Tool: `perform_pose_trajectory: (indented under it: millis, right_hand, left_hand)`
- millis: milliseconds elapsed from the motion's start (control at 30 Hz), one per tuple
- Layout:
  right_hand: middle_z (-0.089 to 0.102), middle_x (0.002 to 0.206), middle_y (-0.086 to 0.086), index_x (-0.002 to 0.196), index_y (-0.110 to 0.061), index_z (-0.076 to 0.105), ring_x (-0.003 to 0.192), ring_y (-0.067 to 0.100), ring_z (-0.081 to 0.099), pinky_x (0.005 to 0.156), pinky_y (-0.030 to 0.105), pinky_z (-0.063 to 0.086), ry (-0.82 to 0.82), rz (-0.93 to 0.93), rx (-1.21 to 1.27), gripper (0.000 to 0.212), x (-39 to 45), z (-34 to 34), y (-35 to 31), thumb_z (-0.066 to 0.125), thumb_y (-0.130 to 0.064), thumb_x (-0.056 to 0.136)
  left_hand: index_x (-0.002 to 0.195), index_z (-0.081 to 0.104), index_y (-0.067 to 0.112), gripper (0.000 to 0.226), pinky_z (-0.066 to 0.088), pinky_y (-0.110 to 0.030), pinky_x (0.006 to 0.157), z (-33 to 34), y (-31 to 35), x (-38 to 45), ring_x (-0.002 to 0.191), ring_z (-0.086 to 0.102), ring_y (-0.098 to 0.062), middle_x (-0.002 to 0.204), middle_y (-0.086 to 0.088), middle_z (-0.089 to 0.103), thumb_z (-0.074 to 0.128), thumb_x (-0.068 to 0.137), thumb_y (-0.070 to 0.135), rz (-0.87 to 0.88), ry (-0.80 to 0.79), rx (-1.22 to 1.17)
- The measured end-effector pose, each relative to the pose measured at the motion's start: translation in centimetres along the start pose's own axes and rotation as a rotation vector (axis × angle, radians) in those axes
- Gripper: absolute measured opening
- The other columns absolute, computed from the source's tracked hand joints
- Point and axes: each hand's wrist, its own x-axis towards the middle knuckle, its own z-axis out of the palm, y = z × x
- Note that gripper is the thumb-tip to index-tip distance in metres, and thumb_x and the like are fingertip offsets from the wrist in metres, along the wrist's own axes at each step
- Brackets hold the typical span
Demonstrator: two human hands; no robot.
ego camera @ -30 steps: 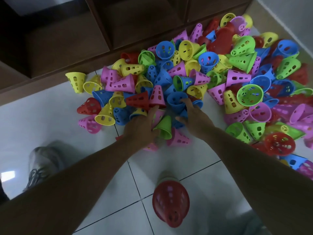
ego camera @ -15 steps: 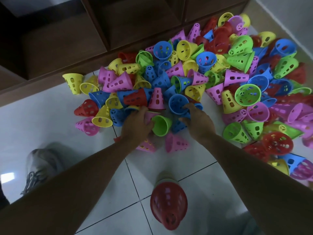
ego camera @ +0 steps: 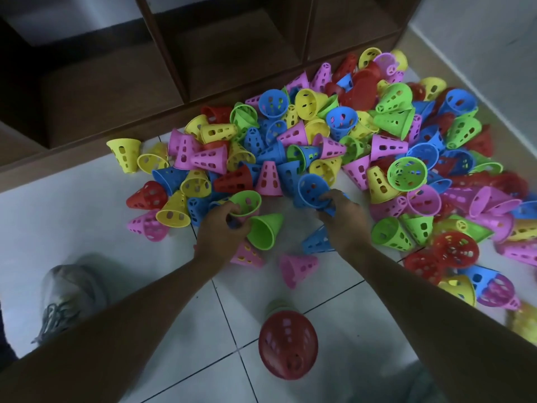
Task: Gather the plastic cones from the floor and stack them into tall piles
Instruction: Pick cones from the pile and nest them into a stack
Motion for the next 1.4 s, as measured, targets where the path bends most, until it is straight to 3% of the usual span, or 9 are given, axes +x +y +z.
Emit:
perform_pose_trajectory:
  millis: [167,400,600,767,933,1100,1200,1267,1400]
  right_hand:
    - [0.062,0.082,-0.014,0.107,-0.02,0.067,0.073,0.007,0.06,0.065,0.031,0.055,0.04,0.134,0.275,0.023,-1.9,-2.5,-1.1,0.076,-0.012,0.087]
    - [0.068,0.081,-0.004,0.099,-0.014,0.07,0.068,0.006,0.064,0.054,0.011,0.048,0.056,0.189,0.465,0.016,-4.6,-6.9,-3.3,0.072,-0.002,0.089]
    - [0.069,0.088,-0.002,0.094,-0.011,0.07,0.071,0.014,0.064,0.056,0.011,0.049,0.014,0.145,0.544,0.013,-8.4,-11.8,-6.3,0.076,-0.002,0.087]
    - [0.069,0.085,0.007,0.084,-0.025,0.069,0.078,0.019,0.066,0.069,0.026,0.051,-0.047,0.077,0.509,0.02,-11.9,-16.4,-8.5,0.082,-0.01,0.082]
    - [0.075,0.092,0.018,0.093,-0.022,0.071,0.089,0.033,0.072,0.085,0.044,0.057,-0.084,0.043,0.396,0.018,-15.7,-20.2,-10.1,0.082,-0.029,0.08]
    - [0.069,0.097,0.028,0.094,-0.021,0.073,0.079,0.044,0.064,0.084,0.061,0.052,-0.177,-0.02,0.319,0.025,-20.6,-22.3,-11.8,0.075,-0.043,0.083]
    - [0.064,0.098,0.032,0.092,-0.025,0.073,0.072,0.036,0.056,0.073,0.055,0.049,-0.175,-0.004,0.349,0.033,-22.1,-22.3,-12.5,0.075,-0.052,0.075]
    - [0.066,0.1,0.031,0.095,-0.025,0.073,0.08,0.052,0.061,0.082,0.068,0.051,-0.15,0.0,0.368,0.034,-22.5,-22.1,-12.4,0.076,-0.052,0.075]
    - [0.07,0.101,0.024,0.1,-0.024,0.072,0.097,0.059,0.058,0.089,0.073,0.047,-0.125,0.038,0.375,0.029,-22.5,-22.3,-11.7,0.077,-0.044,0.08]
  left_hand:
    - [0.1,0.068,0.019,0.021,0.054,-0.031,0.08,-2.2,1.2,-0.9,0.092,0.064,-0.014,0.093,0.005,0.067,0.079,0.085,0.029,0.049,-0.026,-0.026]
    - [0.099,0.067,0.02,0.024,0.057,-0.038,0.077,-5.9,4.9,-1.3,0.086,0.065,-0.014,0.09,0.005,0.065,0.081,0.084,0.032,0.227,-0.048,0.027]
    - [0.1,0.066,0.02,0.025,0.058,-0.044,0.072,-10.3,9.8,-1.7,0.078,0.065,-0.016,0.082,0.007,0.063,0.079,0.086,0.035,0.412,-0.111,0.09]
    - [0.101,0.068,0.019,0.025,0.055,-0.044,0.075,-13.7,14.7,-3.8,0.081,0.066,-0.019,0.083,0.003,0.066,0.078,0.086,0.036,0.51,-0.183,0.165]
    - [0.095,0.065,0.026,0.022,0.039,-0.018,0.062,-16.8,18.2,-6.8,0.064,0.055,0.011,0.069,0.019,0.056,0.081,0.083,0.037,0.566,-0.274,0.241]
    - [0.092,0.062,0.025,0.022,0.032,-0.016,0.054,-18.4,19.3,-9.8,0.053,0.049,0.006,0.059,0.022,0.057,0.079,0.084,0.036,0.572,-0.386,0.288]
    - [0.093,0.06,0.03,0.025,0.043,-0.031,0.061,-18.8,19.0,-10.8,0.066,0.058,-0.004,0.072,0.008,0.063,0.077,0.083,0.045,0.597,-0.376,0.355]
    - [0.092,0.057,0.033,0.026,0.047,-0.035,0.069,-19.1,18.8,-11.2,0.072,0.059,-0.011,0.078,0.004,0.064,0.073,0.083,0.052,0.608,-0.414,0.381]
    - [0.093,0.059,0.023,0.037,0.04,-0.019,0.061,-18.8,18.8,-11.5,0.066,0.048,0.0,0.071,0.015,0.057,0.063,0.08,0.058,0.411,-0.645,0.129]
